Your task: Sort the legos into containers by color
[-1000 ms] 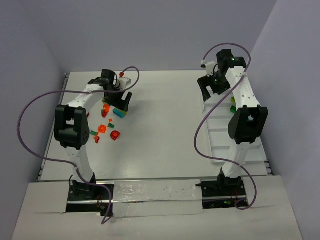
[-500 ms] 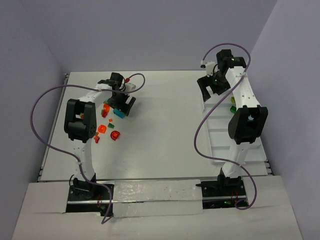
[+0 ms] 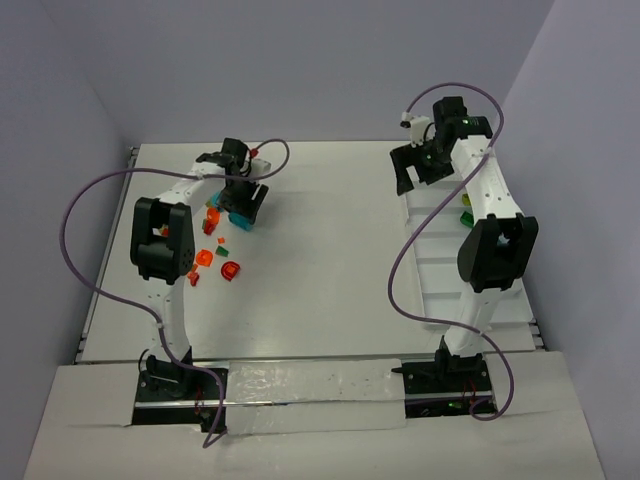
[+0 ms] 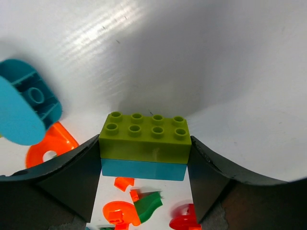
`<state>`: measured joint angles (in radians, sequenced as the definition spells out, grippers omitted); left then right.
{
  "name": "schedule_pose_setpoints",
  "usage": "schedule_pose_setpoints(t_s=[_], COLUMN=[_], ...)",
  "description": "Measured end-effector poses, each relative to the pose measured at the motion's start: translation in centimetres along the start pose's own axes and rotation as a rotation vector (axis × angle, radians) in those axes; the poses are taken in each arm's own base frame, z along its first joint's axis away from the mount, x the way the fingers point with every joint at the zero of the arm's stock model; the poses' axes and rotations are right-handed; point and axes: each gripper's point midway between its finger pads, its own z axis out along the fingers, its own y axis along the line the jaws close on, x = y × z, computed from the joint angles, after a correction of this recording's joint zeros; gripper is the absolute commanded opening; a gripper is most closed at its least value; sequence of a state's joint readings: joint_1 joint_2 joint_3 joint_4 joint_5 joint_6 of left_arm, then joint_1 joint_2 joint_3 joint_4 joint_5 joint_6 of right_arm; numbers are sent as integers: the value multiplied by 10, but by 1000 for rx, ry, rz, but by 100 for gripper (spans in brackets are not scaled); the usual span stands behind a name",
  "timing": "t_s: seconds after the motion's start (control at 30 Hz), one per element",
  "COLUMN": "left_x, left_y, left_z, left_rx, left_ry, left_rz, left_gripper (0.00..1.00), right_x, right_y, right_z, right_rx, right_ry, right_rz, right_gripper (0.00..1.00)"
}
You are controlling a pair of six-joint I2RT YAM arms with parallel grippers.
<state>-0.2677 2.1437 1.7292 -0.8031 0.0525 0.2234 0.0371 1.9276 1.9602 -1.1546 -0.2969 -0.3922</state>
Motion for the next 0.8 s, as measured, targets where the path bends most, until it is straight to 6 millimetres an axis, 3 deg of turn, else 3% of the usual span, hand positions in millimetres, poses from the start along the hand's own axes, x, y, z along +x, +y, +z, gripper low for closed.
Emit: schedule_pose_setpoints(t_s=[0.1,0.13,0.17,0.23,0.3,0.43,0.63,0.8], left_x=[-20,-27,-37,-58,-77,-107,-153,-168], left_y=[-2,-4,-6,-11,-16,-19,-19,-29], left_z=[-12,-17,-23,-37,-53,-98,-179,-217], left_rx=[15,26,39,68,95,106,168,285], left_ry=[-51,-71,-98,-161,-226,-364,-599,-696], left_rz=[-34,-51,-70,-120,-201,-418,-691,-837], left_gripper=[38,25,23,8,0,0,0,0], right_x=[-28,-41,-56,-83,-108,-139,-156,-171], right_y=[11,15,20,35,56,107,181,224], right_z=[-12,-19,-26,-41,-52,-52,-36,-31], right_rx=[-24,-28,-33,-54,-97,-216,-402,-513], right_ry=[-139,-200,-264,-376,-475,-574,-606,-631], right_rz=[46,60,68,86,98,134,191,199], right_gripper=[100,100,100,100,100,100,100,100])
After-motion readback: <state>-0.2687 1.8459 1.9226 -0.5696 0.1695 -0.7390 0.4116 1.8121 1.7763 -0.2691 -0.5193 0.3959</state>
